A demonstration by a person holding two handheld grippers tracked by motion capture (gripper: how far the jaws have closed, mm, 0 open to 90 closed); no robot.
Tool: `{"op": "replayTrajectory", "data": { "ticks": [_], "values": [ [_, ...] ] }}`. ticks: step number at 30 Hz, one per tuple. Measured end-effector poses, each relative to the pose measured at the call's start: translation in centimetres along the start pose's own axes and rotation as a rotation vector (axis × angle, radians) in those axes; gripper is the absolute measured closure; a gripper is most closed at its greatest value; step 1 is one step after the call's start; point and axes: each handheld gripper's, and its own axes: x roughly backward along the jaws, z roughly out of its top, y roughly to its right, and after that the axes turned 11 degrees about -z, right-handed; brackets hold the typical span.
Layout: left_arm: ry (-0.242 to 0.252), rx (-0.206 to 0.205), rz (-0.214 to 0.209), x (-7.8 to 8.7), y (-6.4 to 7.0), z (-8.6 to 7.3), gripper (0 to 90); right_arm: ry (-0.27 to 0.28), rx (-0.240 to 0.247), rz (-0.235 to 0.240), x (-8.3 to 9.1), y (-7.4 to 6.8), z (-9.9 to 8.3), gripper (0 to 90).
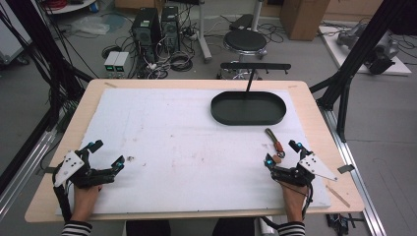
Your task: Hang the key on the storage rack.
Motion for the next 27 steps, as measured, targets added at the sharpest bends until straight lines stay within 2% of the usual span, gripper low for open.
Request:
{"op": "replayTrajectory", "data": {
  "ticks": [6, 9, 16, 17, 22, 27],
  "values": [
    [0.006, 0.004, -0.002, 0.0, 0.0, 0.0, 2.0, -0.015, 0.001, 0.009, -0.1, 0.0, 0.1, 0.4],
    [0.006, 0.004, -0.003, 0.0, 0.0, 0.0, 2.1, -0.052, 0.017, 0.012, -0.3, 0.0, 0.4, 0.4],
    [0.006, 0.003, -0.003, 0.0, 0.0, 0.0, 2.1, -0.111, 0.048, 0.017, -1.0, 0.3, 2.7, 0.4],
    [0.007, 0.002, -0.004, 0.0, 0.0, 0.0, 2.1, -0.141, 0.058, 0.016, -1.4, 0.5, 3.5, 0.4],
    [0.006, 0.004, -0.003, 0.0, 0.0, 0.0, 2.1, -0.195, 0.074, 0.019, -2.2, 1.0, 4.8, 0.5],
    [0.003, 0.002, -0.004, 0.0, 0.0, 0.0, 2.1, -0.314, 0.064, 0.022, -3.4, 1.8, 6.1, 0.5]
  ]
}}
